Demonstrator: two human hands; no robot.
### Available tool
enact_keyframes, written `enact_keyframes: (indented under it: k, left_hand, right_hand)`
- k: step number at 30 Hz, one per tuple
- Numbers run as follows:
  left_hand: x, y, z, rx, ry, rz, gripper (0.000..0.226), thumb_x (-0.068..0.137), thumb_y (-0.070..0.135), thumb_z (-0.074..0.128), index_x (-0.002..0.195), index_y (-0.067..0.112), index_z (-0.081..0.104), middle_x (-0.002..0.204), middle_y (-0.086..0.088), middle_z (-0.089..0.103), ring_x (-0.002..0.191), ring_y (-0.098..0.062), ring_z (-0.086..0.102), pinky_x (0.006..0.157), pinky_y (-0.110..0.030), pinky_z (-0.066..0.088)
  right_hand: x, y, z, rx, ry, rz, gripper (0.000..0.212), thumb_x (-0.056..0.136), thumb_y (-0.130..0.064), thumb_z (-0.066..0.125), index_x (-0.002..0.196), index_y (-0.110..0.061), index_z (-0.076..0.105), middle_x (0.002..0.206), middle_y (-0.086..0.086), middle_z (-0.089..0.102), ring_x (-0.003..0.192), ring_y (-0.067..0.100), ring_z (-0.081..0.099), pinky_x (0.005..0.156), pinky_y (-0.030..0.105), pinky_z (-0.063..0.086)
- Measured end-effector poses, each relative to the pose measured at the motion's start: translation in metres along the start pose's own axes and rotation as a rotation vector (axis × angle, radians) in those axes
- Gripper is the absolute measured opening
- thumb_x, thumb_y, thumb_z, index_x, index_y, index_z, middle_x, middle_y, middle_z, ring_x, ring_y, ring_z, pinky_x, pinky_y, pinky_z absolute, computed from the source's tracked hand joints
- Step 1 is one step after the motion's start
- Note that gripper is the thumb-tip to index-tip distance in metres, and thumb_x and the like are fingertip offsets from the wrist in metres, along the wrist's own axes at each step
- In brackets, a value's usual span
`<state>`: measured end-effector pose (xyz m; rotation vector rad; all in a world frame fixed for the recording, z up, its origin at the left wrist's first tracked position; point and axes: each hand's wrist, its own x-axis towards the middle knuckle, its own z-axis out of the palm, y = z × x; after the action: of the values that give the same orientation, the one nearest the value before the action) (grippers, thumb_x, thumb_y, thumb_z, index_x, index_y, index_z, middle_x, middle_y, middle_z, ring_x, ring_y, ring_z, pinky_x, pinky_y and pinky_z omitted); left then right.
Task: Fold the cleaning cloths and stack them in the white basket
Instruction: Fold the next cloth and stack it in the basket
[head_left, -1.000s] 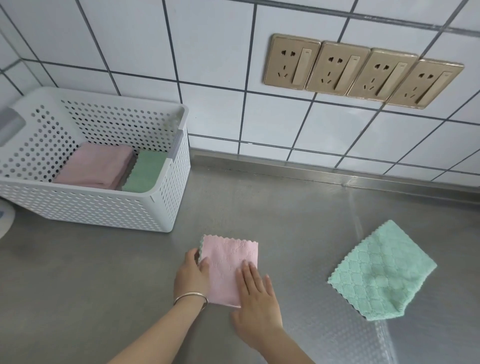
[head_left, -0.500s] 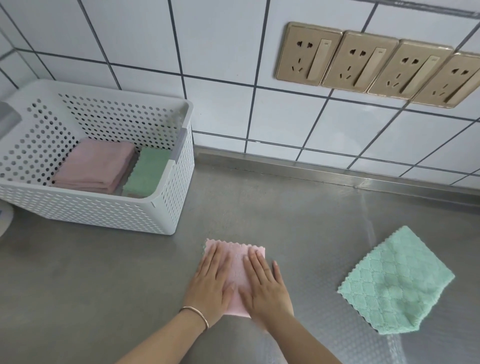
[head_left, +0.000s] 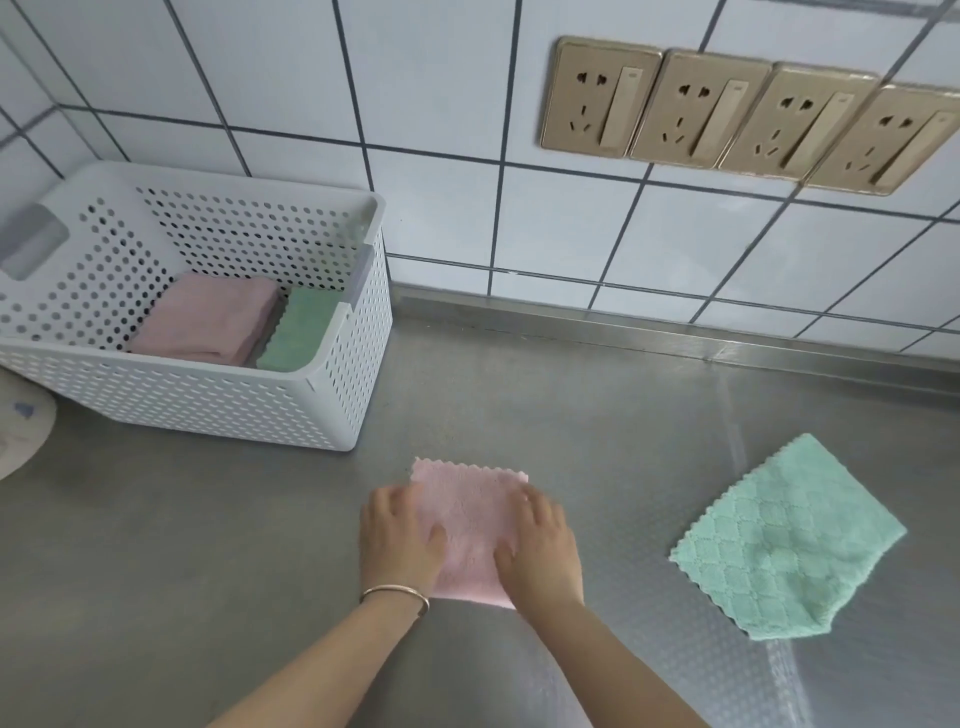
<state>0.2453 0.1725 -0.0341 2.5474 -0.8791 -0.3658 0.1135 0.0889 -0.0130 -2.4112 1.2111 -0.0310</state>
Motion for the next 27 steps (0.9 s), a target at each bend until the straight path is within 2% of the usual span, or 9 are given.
enact_keyframes:
  k: [2, 4, 7, 9, 13, 17, 19, 21, 27]
  left_hand:
    - [-0.006, 0.004, -0.010, 0.007, 0.004, -0.303, 0.039, 0.072, 0.031, 0.070, 0.105, 0.015, 0.061, 0.117, -0.015, 0.051, 0.109, -0.034, 0.044, 0.093, -0.036, 0.036]
    - [-0.009, 0.005, -0.013, 0.081, -0.043, -0.425, 0.041, 0.075, 0.045, 0.064, 0.107, 0.020, 0.059, 0.122, -0.010, 0.046, 0.114, -0.030, 0.039, 0.094, -0.032, 0.035]
    - [-0.015, 0.011, -0.011, 0.163, -0.117, -0.421, 0.041, 0.081, 0.049, 0.053, 0.113, 0.024, 0.059, 0.124, -0.004, 0.043, 0.116, -0.025, 0.038, 0.095, -0.030, 0.036]
    - [-0.017, 0.016, -0.010, 0.123, -0.153, -0.436, 0.037, 0.082, 0.042, 0.051, 0.113, 0.023, 0.060, 0.123, -0.004, 0.048, 0.115, -0.025, 0.043, 0.095, -0.031, 0.038]
    - [-0.025, 0.031, -0.027, -0.262, -0.184, -0.477, 0.020, 0.080, 0.025, 0.053, 0.096, 0.012, 0.056, 0.105, -0.012, 0.063, 0.097, -0.032, 0.058, 0.074, -0.031, 0.044]
    - [-0.036, 0.036, -0.077, -0.501, -0.085, -0.295, 0.022, 0.081, 0.027, 0.065, 0.090, 0.023, 0.046, 0.090, 0.004, 0.061, 0.079, -0.017, 0.053, 0.062, -0.019, 0.036]
    - [-0.031, 0.037, -0.117, -0.601, 0.044, -0.183, 0.026, 0.080, 0.027, 0.069, 0.083, 0.028, 0.043, 0.077, 0.011, 0.058, 0.067, -0.003, 0.053, 0.057, -0.009, 0.038]
    - [-0.019, 0.032, -0.164, -0.710, 0.187, -0.064, 0.027, 0.081, 0.023, 0.068, 0.079, 0.026, 0.041, 0.071, 0.008, 0.059, 0.064, -0.003, 0.053, 0.058, -0.007, 0.038]
    - [0.048, 0.005, -0.297, -0.761, 0.492, 0.237, 0.028, 0.086, 0.018, 0.060, 0.081, 0.035, 0.039, 0.079, 0.018, 0.055, 0.064, 0.003, 0.054, 0.058, -0.008, 0.039]
  right_hand:
    - [-0.005, 0.000, -0.008, 0.260, 0.000, 0.291, 0.049, 0.083, -0.013, 0.052, 0.131, -0.012, 0.044, 0.129, 0.002, 0.045, 0.110, 0.019, 0.048, 0.087, 0.026, 0.042]
    - [-0.005, 0.001, -0.012, 0.488, -0.067, 0.533, 0.044, 0.084, -0.014, 0.051, 0.127, -0.013, 0.045, 0.125, 0.001, 0.049, 0.096, 0.017, 0.049, 0.077, 0.026, 0.039]
    - [-0.007, 0.003, -0.015, 0.557, -0.230, 0.564, 0.009, 0.085, -0.020, 0.050, 0.094, -0.018, 0.052, 0.088, -0.001, 0.056, 0.072, 0.014, 0.048, 0.062, 0.022, 0.036]
    - [-0.007, 0.005, -0.013, 0.573, -0.285, 0.553, 0.020, 0.083, -0.020, 0.050, 0.066, -0.017, 0.041, 0.062, -0.003, 0.042, 0.055, 0.013, 0.040, 0.050, 0.021, 0.030]
    - [-0.011, 0.007, -0.022, 0.617, -0.264, 0.520, 0.029, 0.084, -0.017, 0.047, 0.061, -0.016, 0.030, 0.059, -0.003, 0.032, 0.055, 0.016, 0.030, 0.050, 0.023, 0.024]
    - [-0.023, -0.010, -0.058, 0.671, -0.158, 0.395, 0.021, 0.091, -0.020, 0.049, 0.073, -0.010, 0.045, 0.066, 0.001, 0.044, 0.060, 0.017, 0.040, 0.053, 0.026, 0.031]
    - [-0.021, -0.033, -0.091, 0.714, -0.075, 0.291, 0.021, 0.091, -0.021, 0.054, 0.073, -0.009, 0.050, 0.063, 0.000, 0.047, 0.056, 0.017, 0.041, 0.053, 0.027, 0.031]
    - [-0.013, -0.073, -0.124, 0.756, 0.014, 0.176, 0.019, 0.090, -0.022, 0.057, 0.073, -0.014, 0.056, 0.054, -0.008, 0.049, 0.049, 0.011, 0.041, 0.049, 0.021, 0.031]
    - [0.031, -0.208, -0.187, 1.010, 0.112, -0.050, 0.015, 0.088, -0.023, 0.060, 0.075, -0.016, 0.060, 0.043, -0.012, 0.044, 0.040, 0.005, 0.035, 0.040, 0.011, 0.031]
